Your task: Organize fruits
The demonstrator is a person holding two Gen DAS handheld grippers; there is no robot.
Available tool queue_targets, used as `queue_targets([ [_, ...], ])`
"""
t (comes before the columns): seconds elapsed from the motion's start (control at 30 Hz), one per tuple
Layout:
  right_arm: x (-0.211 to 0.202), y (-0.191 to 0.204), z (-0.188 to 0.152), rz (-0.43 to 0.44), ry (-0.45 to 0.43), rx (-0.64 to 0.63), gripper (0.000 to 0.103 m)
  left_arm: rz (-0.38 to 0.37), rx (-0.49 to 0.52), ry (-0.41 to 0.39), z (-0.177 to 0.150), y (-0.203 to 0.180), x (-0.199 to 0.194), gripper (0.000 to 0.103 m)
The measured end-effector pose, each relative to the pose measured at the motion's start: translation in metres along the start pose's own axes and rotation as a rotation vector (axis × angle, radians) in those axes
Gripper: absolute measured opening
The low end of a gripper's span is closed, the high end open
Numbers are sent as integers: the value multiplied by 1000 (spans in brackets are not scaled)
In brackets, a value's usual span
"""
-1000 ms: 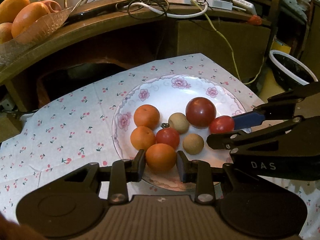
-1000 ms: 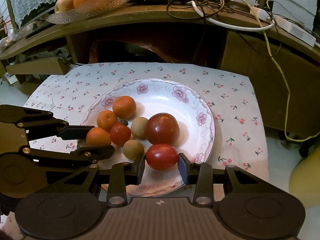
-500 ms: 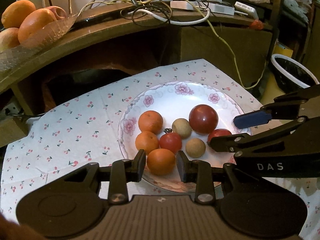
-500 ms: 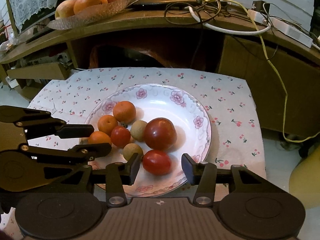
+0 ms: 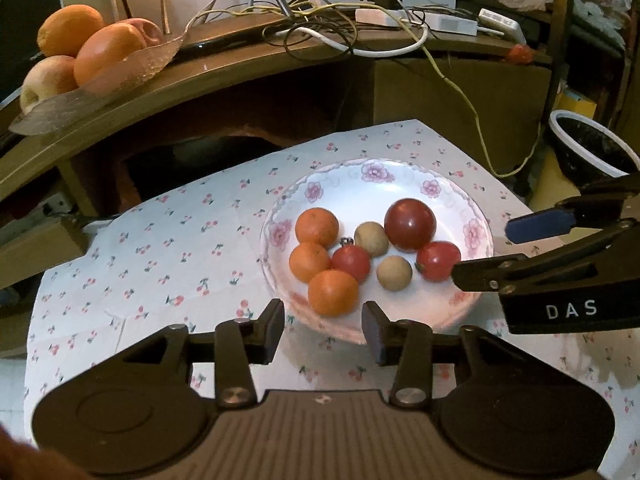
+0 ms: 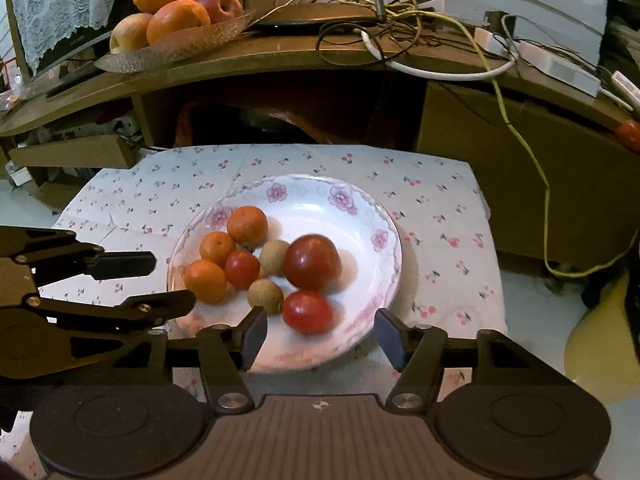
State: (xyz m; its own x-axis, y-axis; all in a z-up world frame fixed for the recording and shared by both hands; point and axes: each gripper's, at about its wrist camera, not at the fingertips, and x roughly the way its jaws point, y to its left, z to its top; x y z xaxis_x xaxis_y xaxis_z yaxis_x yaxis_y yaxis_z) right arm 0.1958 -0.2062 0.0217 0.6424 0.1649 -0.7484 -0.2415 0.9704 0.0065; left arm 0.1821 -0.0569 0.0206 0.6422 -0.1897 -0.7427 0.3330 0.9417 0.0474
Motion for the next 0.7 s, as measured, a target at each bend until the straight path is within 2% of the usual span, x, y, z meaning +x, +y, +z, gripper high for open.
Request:
queue_targets([
  [0.7, -60, 16, -56, -55, -18, 94, 69, 58, -58, -25, -47, -18, -57, 75],
])
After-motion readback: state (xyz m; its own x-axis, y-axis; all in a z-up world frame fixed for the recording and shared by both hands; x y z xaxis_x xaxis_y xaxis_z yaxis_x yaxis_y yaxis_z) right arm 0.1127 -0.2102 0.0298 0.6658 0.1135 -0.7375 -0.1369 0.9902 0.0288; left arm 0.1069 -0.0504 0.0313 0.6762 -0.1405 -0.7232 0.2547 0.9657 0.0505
